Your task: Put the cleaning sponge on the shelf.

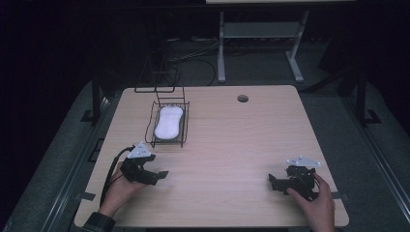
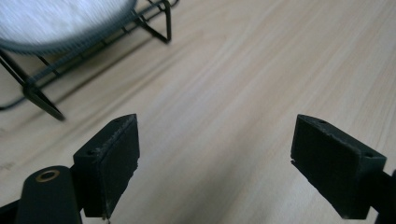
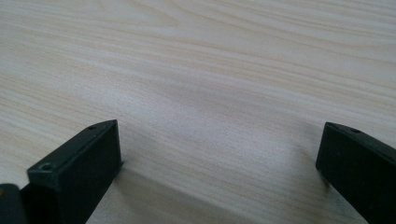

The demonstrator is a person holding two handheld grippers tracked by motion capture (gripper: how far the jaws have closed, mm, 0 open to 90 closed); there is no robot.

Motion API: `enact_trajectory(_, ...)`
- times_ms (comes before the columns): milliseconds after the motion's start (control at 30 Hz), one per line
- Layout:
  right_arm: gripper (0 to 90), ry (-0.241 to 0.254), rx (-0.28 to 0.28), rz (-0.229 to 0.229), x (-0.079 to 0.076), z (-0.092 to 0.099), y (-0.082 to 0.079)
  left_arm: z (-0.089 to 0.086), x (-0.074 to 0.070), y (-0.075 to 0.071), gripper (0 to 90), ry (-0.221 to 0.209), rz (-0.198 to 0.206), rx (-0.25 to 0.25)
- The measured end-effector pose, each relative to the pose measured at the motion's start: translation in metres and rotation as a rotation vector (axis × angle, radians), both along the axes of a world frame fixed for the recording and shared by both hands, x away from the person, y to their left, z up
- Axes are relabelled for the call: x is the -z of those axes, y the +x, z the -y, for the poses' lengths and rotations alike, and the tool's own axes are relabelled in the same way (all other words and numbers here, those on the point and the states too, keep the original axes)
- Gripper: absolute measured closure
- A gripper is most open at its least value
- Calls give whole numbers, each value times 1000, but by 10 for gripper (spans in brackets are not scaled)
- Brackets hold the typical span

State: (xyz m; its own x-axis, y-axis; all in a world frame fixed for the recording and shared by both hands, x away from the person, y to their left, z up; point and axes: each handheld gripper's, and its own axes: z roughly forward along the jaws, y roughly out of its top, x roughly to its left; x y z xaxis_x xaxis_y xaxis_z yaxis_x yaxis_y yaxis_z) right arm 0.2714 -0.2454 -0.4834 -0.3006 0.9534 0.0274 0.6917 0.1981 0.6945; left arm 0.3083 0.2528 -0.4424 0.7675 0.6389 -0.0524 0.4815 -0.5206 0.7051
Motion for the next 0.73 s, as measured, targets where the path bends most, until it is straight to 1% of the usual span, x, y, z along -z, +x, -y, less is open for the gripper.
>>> enact_trajectory(33,0,0,0,0,0,0,0,1,2,-1,144,5,-6,-1)
enact_trajectory(133,0,0,0,0,0,0,0,4,9,-2,133,55,-22,5)
enact_trajectory(267,0,0,0,0,0,0,0,6,14,-4,130,58,-39,9)
enact_trajectory(400,0,0,0,0,0,0,0,9,21,-6,129,89,-49,28)
enact_trajectory(467,0,0,0,0,0,0,0,9,24,-8,128,101,-14,39)
enact_trajectory(500,0,0,0,0,0,0,0,9,24,-9,128,104,-9,43)
enact_trajectory(567,0,0,-1,0,0,0,0,8,26,-10,127,85,8,48)
enact_trajectory(667,0,-2,-2,2,0,0,0,4,30,-12,128,46,38,53)
enact_trajectory(700,0,-1,-2,2,0,0,0,2,31,-12,128,38,49,60)
enact_trajectory(733,0,-1,-1,2,0,0,0,1,33,-13,127,19,57,58)
